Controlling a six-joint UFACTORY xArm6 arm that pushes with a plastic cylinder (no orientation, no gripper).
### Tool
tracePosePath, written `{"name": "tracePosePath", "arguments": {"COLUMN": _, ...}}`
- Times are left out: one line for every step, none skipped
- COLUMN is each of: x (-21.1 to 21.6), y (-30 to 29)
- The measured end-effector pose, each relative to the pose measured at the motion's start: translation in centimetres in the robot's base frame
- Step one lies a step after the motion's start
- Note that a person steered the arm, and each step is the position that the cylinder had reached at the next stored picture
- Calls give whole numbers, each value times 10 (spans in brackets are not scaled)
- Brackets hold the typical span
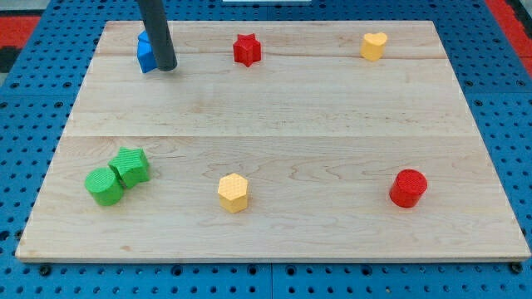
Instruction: Slide the red star into the red circle
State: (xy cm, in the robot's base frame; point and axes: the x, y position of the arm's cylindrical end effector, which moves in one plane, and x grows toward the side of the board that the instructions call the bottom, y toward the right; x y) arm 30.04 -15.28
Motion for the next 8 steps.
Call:
{"name": "tracePosePath", "arguments": {"x": -42, "y": 42}}
{"name": "tracePosePath", "arguments": {"x": -46, "y": 112}}
{"name": "tracePosePath", "arguments": {"x": -39, "y": 189}}
{"name": "tracePosePath", "arguments": {"x": -92, "y": 205}}
{"name": "tracePosePath", "arguments": {"x": -52, "y": 231}}
{"name": "tracePosePath", "arguments": {"x": 44, "y": 215}}
{"name": "tracePosePath", "arguments": {"x": 56, "y": 210}}
{"name": "tracePosePath", "arguments": {"x": 14, "y": 208}}
